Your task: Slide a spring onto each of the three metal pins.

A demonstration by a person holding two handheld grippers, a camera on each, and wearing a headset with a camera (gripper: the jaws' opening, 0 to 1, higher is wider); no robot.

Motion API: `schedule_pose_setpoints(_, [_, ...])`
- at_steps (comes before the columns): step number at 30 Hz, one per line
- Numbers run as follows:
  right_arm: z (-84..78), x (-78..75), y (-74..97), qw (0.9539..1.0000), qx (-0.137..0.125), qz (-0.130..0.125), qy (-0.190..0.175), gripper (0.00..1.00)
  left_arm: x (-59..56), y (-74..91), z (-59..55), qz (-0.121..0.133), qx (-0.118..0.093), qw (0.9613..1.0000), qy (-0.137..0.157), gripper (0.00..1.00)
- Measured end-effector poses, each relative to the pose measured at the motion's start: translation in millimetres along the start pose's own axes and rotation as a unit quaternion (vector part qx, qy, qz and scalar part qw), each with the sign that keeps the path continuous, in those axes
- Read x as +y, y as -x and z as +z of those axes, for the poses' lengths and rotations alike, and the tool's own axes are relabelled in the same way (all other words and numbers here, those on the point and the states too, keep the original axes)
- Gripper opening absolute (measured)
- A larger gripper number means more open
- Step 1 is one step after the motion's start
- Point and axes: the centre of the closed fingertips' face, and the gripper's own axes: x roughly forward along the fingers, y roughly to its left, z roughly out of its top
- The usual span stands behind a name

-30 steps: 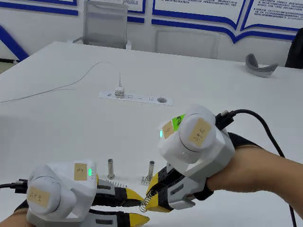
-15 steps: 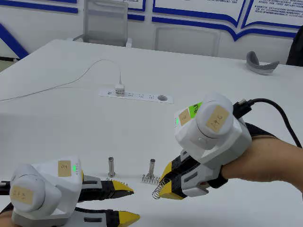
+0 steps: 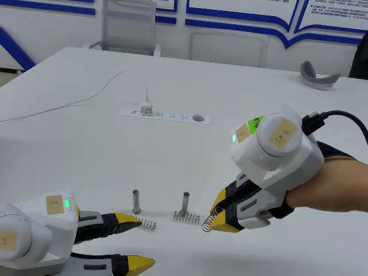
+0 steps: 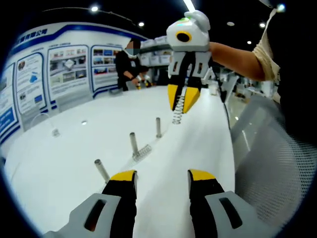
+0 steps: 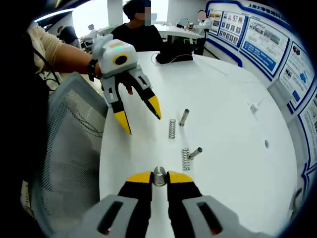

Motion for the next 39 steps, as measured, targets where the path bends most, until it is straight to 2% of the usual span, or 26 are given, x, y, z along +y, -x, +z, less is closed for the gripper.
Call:
schedule_pose_setpoints(18, [-24.6,-39.1,30.4,0.9983,0.029,-0.046,-0.019,0.12,11.2,9.9,-7.5,0.028,0.001,0.9995,0.014,0.49])
schedule_pose_setpoints(28, [-39.5,-56.7,28.2,0.9963,0.060,-0.059,-0.018,0.12,12.6,11.5,-10.4,0.033,0.002,0.9993,0.017,0.51])
schedule_pose_setpoints(35, [-45.5,-70.2,19.5,0.9956,0.071,-0.057,-0.020,0.12,13.8,12.0,-11.5,0.035,0.003,0.9992,0.021,0.52])
schedule_pose_setpoints(39, [-50.8,-72.2,13.4,0.9952,0.081,-0.051,-0.023,0.12,14.4,12.6,-13.0,0.037,0.003,0.9990,0.023,0.52])
